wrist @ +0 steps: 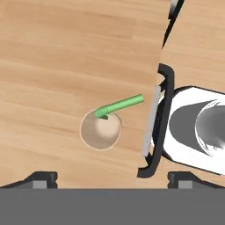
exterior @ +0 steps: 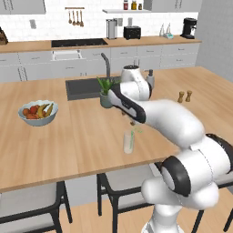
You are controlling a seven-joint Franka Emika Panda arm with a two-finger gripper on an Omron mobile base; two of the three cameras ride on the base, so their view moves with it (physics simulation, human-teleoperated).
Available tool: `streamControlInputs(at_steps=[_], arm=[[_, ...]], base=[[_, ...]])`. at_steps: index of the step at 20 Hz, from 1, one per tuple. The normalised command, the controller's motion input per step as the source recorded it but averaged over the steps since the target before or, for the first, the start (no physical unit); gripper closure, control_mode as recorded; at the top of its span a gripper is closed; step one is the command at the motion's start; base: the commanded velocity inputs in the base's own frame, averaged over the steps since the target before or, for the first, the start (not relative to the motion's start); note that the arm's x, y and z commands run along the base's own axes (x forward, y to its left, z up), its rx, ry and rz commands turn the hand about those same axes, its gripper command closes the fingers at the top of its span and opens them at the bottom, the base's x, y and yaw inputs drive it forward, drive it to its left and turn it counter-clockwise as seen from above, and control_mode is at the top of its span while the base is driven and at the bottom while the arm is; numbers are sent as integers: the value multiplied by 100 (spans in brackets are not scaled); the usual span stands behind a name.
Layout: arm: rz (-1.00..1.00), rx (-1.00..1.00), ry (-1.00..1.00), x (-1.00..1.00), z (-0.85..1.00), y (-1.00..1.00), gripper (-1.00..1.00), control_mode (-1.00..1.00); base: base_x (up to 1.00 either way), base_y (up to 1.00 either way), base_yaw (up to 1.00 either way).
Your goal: Take a straw from the drawer in front and place it inside the glass cup on the dining counter.
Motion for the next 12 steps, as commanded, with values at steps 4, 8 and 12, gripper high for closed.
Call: streamControlInputs(at_steps=[4, 8, 12], arm=[[-3, 0, 0, -91, 21, -2, -100, -100], [-1, 0, 0, -89, 17, -24, -100, -100], [-1, 0, 0, -55, 17, -58, -100, -100]], base=[[0, 0, 0], [0, 0, 0], [0, 0, 0]])
